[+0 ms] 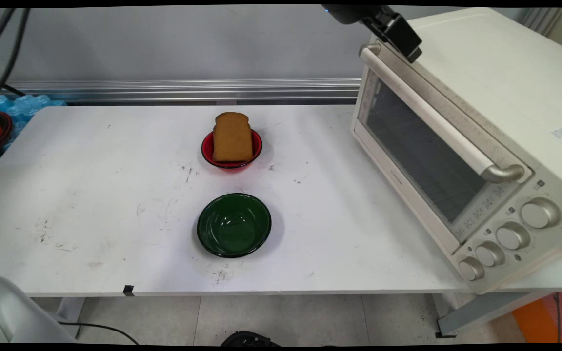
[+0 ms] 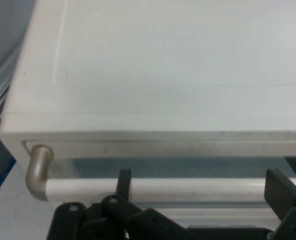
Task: Open the oven
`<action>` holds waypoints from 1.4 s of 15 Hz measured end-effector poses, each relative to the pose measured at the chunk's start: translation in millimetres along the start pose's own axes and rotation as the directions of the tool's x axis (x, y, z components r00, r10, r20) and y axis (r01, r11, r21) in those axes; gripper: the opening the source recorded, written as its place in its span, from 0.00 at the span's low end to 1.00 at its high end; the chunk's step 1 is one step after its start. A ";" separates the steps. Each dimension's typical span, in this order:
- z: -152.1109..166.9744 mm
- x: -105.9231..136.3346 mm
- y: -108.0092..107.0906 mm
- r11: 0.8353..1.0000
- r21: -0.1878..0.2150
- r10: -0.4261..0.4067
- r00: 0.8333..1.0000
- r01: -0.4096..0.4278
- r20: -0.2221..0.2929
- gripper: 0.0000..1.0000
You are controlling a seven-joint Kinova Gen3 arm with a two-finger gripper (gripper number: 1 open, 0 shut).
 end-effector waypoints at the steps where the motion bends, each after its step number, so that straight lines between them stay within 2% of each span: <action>1: 5.0 2.2 -0.1 1.000 0.005 0.002 1.000 -0.002 0.003 1.00; 2: 9.6 4.1 0.4 1.000 0.008 0.003 1.000 -0.003 0.006 1.00; 3: 13.5 5.4 0.5 1.000 0.012 0.005 1.000 -0.005 0.009 0.00; 11: 39.8 11.4 2.5 1.000 0.028 0.004 0.999 -0.005 0.035 0.00; 21: 78.4 11.6 5.1 0.999 0.032 0.003 0.996 -0.006 0.093 0.00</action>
